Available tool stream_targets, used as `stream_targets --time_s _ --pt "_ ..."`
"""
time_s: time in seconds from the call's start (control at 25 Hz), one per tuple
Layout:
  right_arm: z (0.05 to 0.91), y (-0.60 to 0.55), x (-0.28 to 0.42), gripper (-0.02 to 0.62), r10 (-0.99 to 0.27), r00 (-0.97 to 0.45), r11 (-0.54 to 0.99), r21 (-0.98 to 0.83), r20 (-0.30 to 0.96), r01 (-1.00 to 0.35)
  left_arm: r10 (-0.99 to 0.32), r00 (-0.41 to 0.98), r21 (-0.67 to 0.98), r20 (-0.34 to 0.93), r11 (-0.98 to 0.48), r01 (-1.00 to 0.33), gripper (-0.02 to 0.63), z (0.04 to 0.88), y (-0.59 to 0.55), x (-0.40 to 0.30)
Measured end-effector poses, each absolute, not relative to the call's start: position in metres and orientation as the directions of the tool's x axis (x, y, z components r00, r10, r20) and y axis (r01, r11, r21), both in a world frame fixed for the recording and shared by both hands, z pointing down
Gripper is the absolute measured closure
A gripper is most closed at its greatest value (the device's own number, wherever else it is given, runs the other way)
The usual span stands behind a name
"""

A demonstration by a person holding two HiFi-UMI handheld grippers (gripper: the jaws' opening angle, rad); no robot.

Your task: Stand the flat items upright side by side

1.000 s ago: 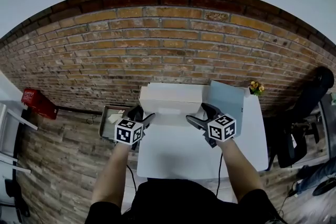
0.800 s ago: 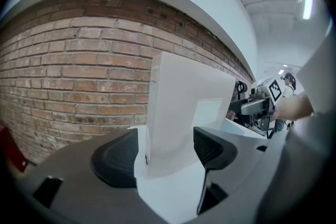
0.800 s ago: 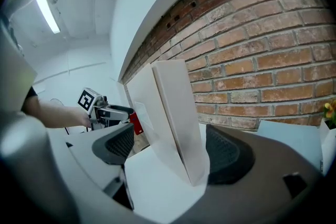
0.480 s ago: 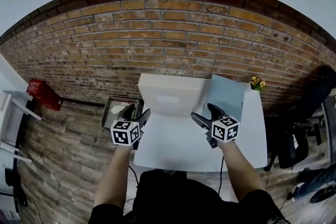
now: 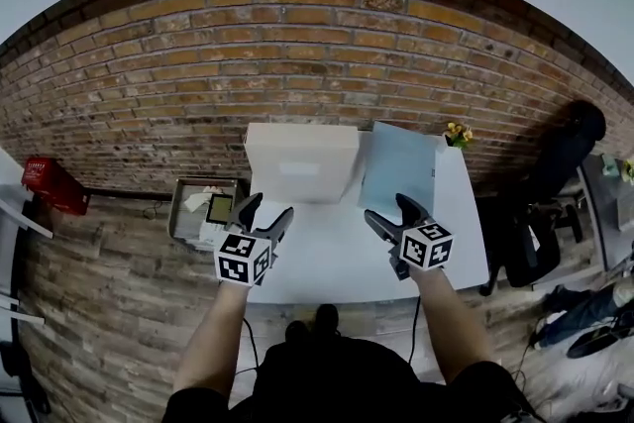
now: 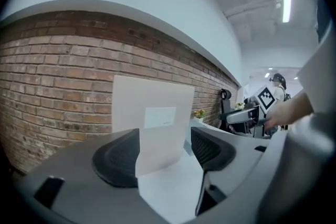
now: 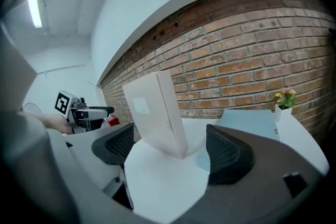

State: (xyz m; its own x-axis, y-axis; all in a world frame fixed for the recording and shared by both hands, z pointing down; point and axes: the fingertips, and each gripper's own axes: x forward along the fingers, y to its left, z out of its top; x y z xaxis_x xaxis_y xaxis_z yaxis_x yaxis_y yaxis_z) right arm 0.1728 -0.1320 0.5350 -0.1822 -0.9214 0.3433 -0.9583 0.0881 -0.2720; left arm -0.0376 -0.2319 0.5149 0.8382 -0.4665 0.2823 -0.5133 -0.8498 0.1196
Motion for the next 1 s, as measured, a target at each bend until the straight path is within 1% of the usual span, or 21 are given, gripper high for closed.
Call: stream_targets --time_s 0.24,0.4,0.52,0.68,0.84,1.0 --pt "0.545 -0.086 0.174 0.167 -0.917 -0.126 0.029 -0.251 0.379 -0.967 -0.318 0.906 0.152 0.28 -0.917 -0.369 0.282 0.517 -0.185 0.007" --pt "0.549 -0.062 0.205 0.168 -0.927 -0.069 -0.036 -0.271 0.368 -0.962 -0.214 0.937 0.161 0.277 -0.951 -0.265 0.282 0.515 -0.149 0.051" --pt "0.554 -0.052 0.233 0.168 -0.933 -0.045 -0.073 -0.309 0.357 -0.948 -0.173 0.944 0.169 0.281 -0.959 -0.226 0.282 0.515 -0.131 0.088" --pt "0.562 -0.041 0.279 0.169 -0.931 -0.048 -0.079 -0.33 0.361 -0.941 -0.188 0.934 0.174 0.305 -0.953 -0.248 0.271 0.521 -0.124 0.139" --pt "0.569 -0.029 0.337 0.168 -0.924 -0.07 -0.066 -0.336 0.376 -0.94 -0.251 0.91 0.222 0.33 -0.916 -0.333 0.258 0.531 -0.127 0.188" --pt "0.574 -0.023 0.383 0.169 -0.918 -0.108 -0.042 -0.363 0.382 -0.931 -0.322 0.875 0.223 0.36 -0.881 -0.416 0.244 0.539 -0.132 0.226"
